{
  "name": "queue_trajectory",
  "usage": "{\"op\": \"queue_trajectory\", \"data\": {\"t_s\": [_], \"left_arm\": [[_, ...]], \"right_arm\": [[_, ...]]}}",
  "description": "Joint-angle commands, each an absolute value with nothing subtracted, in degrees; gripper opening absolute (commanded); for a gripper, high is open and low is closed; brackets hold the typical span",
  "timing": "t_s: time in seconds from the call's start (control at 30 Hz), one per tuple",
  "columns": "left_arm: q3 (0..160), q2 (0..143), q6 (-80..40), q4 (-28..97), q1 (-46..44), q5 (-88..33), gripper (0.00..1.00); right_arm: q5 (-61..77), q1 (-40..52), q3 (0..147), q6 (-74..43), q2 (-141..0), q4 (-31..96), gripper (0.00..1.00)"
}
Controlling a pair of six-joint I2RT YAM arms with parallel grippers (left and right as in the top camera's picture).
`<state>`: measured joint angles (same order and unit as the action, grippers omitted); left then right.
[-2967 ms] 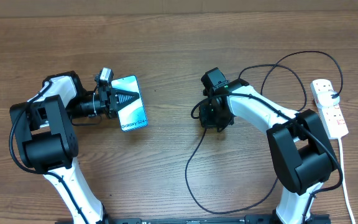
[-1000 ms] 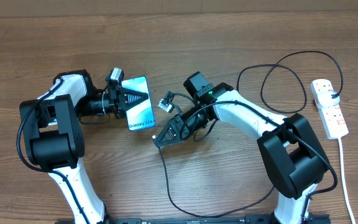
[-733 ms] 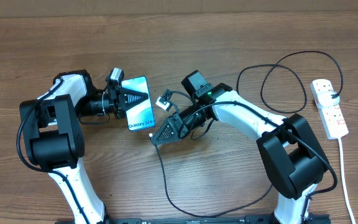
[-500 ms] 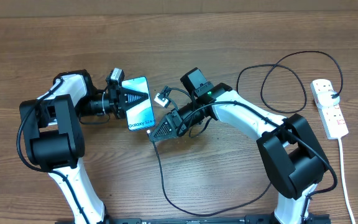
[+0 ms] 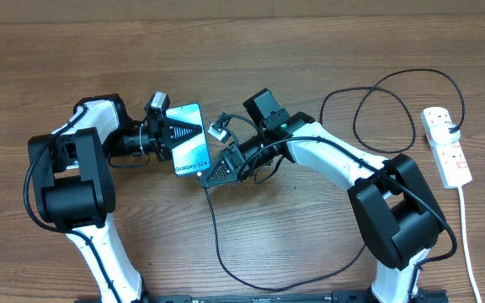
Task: Plug charger to phone and switch on socket
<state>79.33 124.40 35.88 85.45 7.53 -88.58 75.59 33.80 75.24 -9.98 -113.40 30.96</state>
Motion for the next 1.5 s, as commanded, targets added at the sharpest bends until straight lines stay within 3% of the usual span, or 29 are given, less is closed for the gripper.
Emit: {"op": "queue_trajectory", "data": {"t_s": [0.0, 1.47], "left_arm": [[80.5, 122.9, 35.6, 85.4, 7.0, -90.6, 0.04], [80.5, 122.9, 36.0, 81.0, 6.9, -90.6, 0.04]], "right_arm": [[75.0, 34.1, 76.9, -10.9, -111.2, 30.2, 0.04], [77.8, 35.3, 76.9, -16.7, -111.2, 25.1, 0.04]]}}
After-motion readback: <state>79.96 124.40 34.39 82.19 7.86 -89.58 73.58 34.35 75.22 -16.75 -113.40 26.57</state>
